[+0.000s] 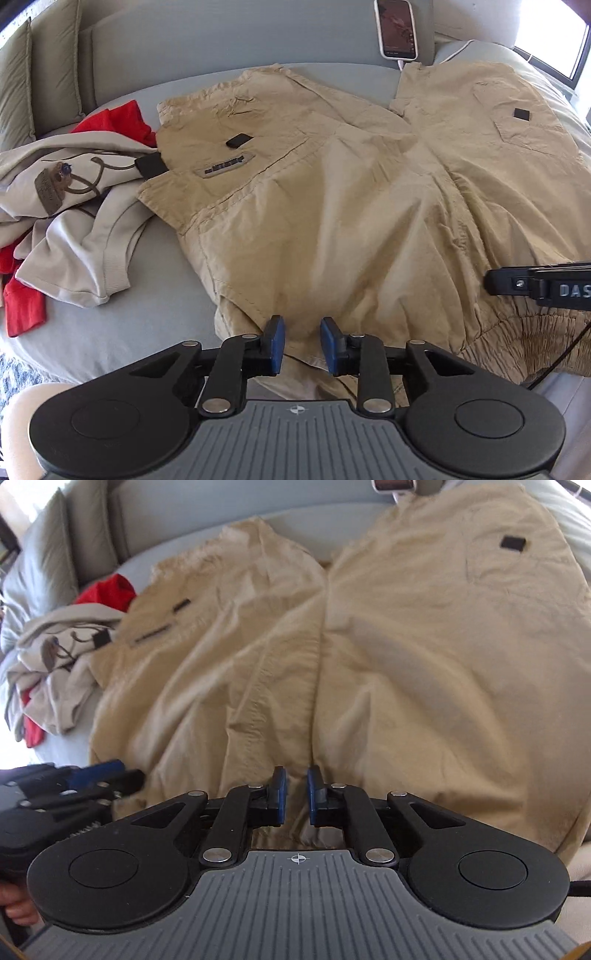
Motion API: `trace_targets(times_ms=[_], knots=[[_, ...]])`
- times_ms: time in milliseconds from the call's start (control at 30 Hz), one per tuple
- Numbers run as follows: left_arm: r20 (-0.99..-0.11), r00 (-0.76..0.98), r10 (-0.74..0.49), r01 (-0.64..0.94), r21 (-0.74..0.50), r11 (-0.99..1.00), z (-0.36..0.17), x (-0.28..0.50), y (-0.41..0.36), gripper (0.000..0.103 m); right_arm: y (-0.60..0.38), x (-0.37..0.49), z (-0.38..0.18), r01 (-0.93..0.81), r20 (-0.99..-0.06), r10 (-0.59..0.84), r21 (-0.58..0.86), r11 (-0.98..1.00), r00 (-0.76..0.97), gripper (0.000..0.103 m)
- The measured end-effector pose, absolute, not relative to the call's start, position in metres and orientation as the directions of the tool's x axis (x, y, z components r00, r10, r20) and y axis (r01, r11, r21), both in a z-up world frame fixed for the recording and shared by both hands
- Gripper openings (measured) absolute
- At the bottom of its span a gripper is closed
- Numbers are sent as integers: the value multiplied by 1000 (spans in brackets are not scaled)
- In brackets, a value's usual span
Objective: Fold clothes
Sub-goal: 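Smooth the trouser legs flat and open both grippers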
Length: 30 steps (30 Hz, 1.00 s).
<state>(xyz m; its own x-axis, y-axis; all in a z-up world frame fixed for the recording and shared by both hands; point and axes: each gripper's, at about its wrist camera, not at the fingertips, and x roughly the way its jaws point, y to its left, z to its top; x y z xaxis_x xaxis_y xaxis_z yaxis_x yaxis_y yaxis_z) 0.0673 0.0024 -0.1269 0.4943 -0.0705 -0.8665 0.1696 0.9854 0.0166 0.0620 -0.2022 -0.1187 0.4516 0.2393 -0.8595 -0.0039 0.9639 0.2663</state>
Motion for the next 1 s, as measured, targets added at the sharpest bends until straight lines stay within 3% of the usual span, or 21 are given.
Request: trace_targets(times_ms=[100,200,233,300,600,1000], knots=[[-874,479,-75,131,-13,991,-117,66,12,28,-220,51,-111,88,-879,209,271,959,429,8],[-855,509,-104,131,-42,990,-99,56,8,34,-235,32,-86,119,-855,246,333,936,457,25],[-845,521,-117,140,-51,989,-92,53,5,35,-240,25,-76,122,-836,265,363,924,480,40],[-830,536,-156,166,-78,983,-80,46,-3,38,-250,11,-57,138,-802,272,399,907,531,48],[-815,518,-262,276,-131,952,-56,31,-44,51,-300,-28,-3,228,-734,249,483,846,632,48],[-784,453,-424,465,-198,863,-26,30,-113,55,-397,-90,66,423,-701,-66,351,835,711,51]])
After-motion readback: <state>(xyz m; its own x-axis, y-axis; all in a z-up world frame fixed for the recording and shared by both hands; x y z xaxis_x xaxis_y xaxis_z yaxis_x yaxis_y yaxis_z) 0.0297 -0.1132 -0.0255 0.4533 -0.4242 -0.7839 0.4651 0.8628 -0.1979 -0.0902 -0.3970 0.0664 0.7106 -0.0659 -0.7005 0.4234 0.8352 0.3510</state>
